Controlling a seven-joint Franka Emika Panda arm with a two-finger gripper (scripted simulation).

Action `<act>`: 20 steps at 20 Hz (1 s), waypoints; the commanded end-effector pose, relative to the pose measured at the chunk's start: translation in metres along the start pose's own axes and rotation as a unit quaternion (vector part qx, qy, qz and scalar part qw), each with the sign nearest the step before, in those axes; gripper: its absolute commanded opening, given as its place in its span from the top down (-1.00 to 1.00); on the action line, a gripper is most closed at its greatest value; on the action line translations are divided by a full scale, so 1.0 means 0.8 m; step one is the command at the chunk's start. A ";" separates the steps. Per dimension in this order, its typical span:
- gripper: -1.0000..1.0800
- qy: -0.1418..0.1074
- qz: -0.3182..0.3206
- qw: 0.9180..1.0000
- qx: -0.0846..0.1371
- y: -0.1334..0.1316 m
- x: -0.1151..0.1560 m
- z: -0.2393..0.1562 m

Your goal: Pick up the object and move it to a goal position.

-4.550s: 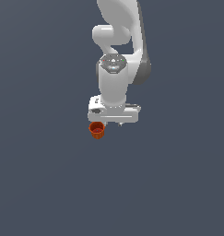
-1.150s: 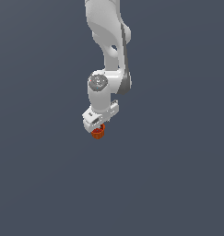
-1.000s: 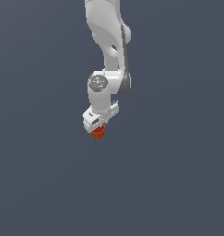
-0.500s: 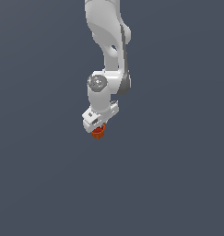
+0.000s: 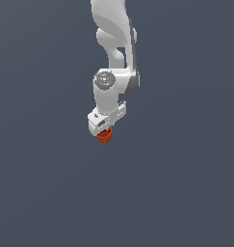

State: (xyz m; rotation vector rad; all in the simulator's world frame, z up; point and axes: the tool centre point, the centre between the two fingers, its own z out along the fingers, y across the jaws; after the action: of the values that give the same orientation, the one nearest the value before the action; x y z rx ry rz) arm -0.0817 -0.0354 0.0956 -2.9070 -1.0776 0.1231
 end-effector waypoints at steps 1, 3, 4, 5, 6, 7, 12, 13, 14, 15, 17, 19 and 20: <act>1.00 0.001 0.000 1.000 -0.001 -0.007 0.004 -0.019; 1.00 0.001 0.000 1.000 -0.001 -0.014 0.007 -0.036; 1.00 0.001 0.000 1.000 -0.001 -0.018 0.009 -0.046; 1.00 0.001 -0.001 1.000 -0.001 -0.022 0.011 -0.057; 1.00 0.001 -0.001 1.000 -0.001 -0.027 0.014 -0.068; 1.00 0.001 -0.001 1.000 -0.001 -0.032 0.016 -0.079; 1.00 0.001 -0.001 1.000 -0.001 -0.058 0.029 -0.144; 1.00 0.001 -0.001 1.000 -0.001 -0.063 0.031 -0.157; 1.00 0.000 -0.001 1.000 -0.001 -0.069 0.034 -0.171; 1.00 0.000 -0.001 1.000 -0.001 -0.074 0.037 -0.184; 1.00 0.000 -0.001 1.000 -0.001 -0.085 0.042 -0.210; 1.00 0.000 -0.002 1.000 -0.001 -0.095 0.047 -0.236; 1.00 0.000 -0.002 1.000 -0.001 -0.100 0.050 -0.249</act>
State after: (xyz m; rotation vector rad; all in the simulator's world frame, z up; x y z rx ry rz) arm -0.0854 0.0428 0.2798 -2.9066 -1.0828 0.1218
